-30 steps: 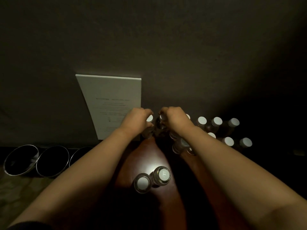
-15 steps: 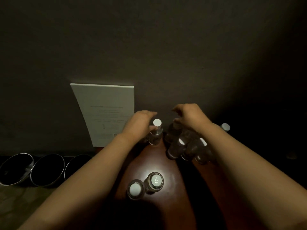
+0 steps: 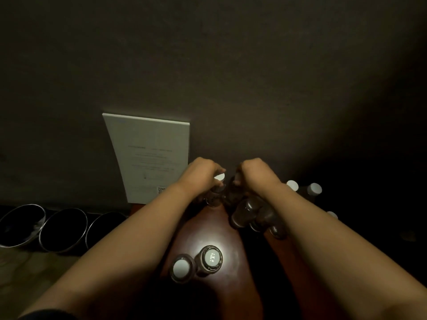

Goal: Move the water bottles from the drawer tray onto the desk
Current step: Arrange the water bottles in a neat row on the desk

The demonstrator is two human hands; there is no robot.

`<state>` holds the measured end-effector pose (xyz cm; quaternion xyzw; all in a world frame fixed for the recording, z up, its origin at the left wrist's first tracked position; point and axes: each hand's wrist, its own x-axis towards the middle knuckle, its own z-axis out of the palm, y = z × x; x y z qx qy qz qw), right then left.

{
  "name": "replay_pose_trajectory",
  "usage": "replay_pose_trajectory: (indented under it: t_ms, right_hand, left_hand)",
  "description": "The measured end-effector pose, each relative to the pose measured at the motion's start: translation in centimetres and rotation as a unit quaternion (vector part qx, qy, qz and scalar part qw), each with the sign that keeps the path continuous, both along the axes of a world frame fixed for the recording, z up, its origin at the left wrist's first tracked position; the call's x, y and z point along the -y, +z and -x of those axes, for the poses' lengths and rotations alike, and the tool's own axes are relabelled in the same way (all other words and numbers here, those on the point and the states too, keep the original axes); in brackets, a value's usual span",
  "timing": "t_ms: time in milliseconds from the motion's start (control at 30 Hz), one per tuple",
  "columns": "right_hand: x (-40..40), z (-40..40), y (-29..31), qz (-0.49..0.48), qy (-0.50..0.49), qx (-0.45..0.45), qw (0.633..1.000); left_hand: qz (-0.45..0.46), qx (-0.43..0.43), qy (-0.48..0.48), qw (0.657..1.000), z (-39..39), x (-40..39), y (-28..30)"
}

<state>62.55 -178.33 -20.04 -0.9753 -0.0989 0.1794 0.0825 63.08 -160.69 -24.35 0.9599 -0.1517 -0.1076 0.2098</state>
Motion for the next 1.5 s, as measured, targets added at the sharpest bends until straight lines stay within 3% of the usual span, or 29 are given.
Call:
replay_pose_trajectory:
  t_ms: [767,1100,1233,1333,1500]
  right_hand:
    - [0.7,1.1,0.0,-0.013,0.048,-0.003,0.999]
    - [1.6,1.0,0.3,-0.028,0.028,-0.027,0.999]
    - [3.6,0.5,1.4,-0.064,-0.021,-0.022,0.997]
    - [5.8,0.2,2.2,-0.021,-0.029,-0.013,0.999]
    - [7.4,0.8,2.0,0.021,-0.022,-0.074,0.997]
  left_hand:
    - [0.027,-0.023,0.030,0.999,-0.1,0.1,0.2]
    - [-0.067,0.007,-0.003,0.998,0.2,1.5,1.5]
    - [-0.027,-0.002,-0.010,1.000,0.1,2.9,1.5]
    - [0.008,-0.016,-0.014,1.000,-0.1,4.1,1.3]
    - [0.022,-0.054,-0.031,0.998,-0.3,4.8,1.0]
